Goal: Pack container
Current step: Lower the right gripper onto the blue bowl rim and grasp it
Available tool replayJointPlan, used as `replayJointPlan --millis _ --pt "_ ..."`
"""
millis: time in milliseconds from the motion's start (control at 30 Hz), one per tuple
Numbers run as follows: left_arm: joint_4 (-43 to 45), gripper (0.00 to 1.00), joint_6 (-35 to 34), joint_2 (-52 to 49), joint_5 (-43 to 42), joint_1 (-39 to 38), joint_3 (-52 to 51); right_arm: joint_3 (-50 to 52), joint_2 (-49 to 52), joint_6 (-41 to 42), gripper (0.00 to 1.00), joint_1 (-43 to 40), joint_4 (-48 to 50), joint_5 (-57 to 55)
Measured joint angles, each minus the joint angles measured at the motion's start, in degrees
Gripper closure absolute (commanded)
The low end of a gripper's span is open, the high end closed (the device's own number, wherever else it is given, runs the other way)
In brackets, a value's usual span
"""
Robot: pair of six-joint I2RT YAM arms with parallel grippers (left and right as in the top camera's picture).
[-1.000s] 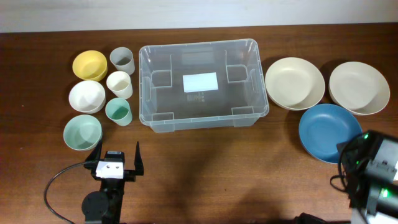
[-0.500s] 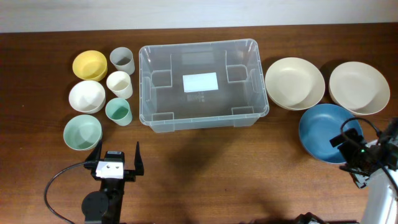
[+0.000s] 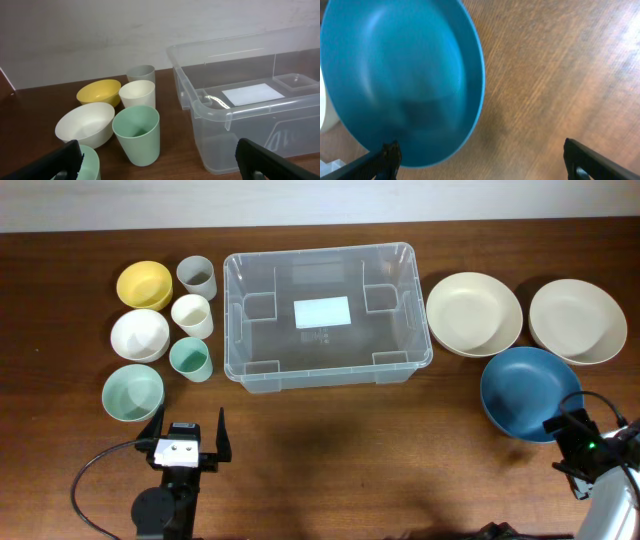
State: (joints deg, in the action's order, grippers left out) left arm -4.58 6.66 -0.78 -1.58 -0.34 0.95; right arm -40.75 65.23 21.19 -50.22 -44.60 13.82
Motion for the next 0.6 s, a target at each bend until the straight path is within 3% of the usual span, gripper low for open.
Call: replayJointPlan --millis 600 --pt "0.00 0.00 0.00 0.00 0.00 0.00 0.00 2.38 16.26 -2.21 0.01 0.00 14.56 2.91"
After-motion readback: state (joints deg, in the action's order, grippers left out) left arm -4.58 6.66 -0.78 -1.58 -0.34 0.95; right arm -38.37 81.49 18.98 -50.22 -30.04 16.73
